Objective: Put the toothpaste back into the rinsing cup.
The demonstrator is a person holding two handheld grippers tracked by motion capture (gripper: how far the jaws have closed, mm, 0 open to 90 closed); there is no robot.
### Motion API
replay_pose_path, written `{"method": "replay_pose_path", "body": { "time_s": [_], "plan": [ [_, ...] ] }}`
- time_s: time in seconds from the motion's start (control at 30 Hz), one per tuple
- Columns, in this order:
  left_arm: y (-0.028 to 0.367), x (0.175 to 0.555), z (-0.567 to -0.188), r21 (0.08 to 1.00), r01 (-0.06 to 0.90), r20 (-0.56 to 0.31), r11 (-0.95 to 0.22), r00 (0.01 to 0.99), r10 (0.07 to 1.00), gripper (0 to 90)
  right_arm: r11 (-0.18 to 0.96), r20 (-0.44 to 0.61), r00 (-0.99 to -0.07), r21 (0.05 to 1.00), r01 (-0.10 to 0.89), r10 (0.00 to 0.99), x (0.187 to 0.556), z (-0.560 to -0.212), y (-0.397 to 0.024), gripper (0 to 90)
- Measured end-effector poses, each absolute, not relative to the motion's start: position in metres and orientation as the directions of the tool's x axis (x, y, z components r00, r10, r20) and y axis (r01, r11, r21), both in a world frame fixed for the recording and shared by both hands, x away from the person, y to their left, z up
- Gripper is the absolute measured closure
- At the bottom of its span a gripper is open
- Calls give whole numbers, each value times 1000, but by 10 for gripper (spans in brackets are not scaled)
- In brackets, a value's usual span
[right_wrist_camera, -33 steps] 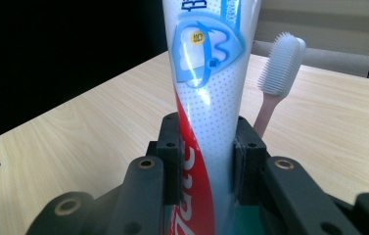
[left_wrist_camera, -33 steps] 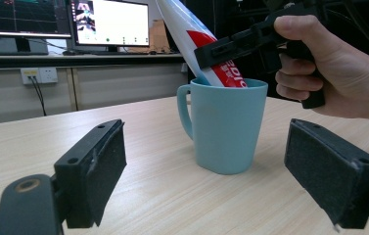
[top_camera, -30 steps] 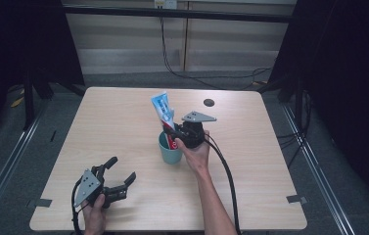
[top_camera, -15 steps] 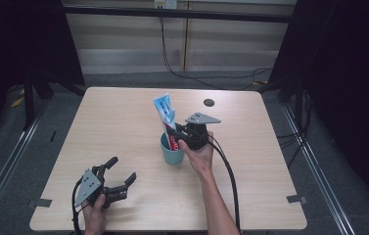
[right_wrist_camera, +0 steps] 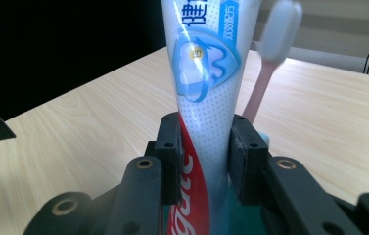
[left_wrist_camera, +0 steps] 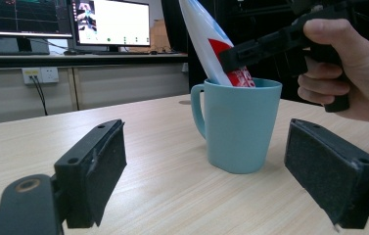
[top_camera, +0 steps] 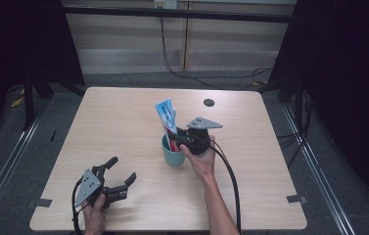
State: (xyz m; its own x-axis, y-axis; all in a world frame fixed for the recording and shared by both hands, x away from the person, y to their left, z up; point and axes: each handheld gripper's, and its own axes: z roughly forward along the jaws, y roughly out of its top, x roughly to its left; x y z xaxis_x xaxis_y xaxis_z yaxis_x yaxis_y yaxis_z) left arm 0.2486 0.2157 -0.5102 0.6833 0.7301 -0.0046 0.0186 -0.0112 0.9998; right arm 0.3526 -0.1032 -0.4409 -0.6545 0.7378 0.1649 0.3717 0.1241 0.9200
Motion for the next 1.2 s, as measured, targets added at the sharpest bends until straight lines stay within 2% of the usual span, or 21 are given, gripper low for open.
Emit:
{"method": "replay_pose_path", "body": {
  "time_s": [0.57,1.0,1.2],
  "plan": [
    [216,249,-510,1000,17,-1,-15,686,727,156,94,195,-647,919,383,737,345,-446,-116,646],
    [216,249,-510,1000,18,-1,-16,686,728,156,79,183,-632,929,363,753,335,-438,-122,459],
    [216,249,-510,1000,17,-2,-13,686,727,155,54,196,-619,931,360,760,329,-439,-129,432]
  ]
}}
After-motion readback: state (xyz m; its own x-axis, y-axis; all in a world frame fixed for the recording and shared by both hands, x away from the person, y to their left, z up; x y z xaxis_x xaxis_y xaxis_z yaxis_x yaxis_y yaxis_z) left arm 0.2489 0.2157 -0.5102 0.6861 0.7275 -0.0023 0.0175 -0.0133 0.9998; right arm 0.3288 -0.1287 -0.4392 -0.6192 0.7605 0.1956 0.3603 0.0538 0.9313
